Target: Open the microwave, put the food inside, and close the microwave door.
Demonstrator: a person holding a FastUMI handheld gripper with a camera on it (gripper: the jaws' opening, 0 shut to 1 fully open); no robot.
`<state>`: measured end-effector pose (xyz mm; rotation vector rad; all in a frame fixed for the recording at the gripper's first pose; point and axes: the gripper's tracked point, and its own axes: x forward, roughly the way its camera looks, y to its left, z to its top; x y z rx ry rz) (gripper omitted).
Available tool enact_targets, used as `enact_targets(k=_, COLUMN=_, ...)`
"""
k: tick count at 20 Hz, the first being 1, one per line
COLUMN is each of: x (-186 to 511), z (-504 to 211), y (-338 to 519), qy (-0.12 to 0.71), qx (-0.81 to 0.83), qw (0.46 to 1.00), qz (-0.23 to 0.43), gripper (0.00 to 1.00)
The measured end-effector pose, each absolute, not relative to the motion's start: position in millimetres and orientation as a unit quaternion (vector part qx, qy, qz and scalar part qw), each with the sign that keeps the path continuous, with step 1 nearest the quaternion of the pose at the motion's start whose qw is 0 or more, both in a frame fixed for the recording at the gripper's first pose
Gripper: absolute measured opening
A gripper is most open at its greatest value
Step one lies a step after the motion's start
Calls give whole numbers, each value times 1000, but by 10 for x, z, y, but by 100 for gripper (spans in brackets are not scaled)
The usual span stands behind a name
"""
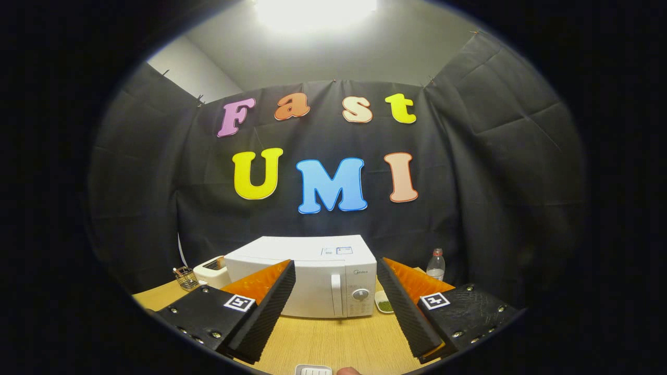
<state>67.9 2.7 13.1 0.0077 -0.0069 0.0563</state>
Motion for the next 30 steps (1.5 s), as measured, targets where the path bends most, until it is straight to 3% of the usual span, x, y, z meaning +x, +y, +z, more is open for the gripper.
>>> enact_targets(k=14, x=1728, z=-297, y=165, qy=35, qx=-3, qw=998, qz=60, gripper=99)
enact_targets(k=27, x=2505, z=-1498, y=135, qy=156, qx=-4, qw=986, qz=53, gripper=100)
enact_targets(k=28, x=2534, z=-1593, y=147, qy=172, qx=2, qw=984, qz=52, gripper=99)
enact_targets(k=30, x=2553, z=-1775, y=160, qy=199, qx=12, qw=979, qz=47, gripper=85)
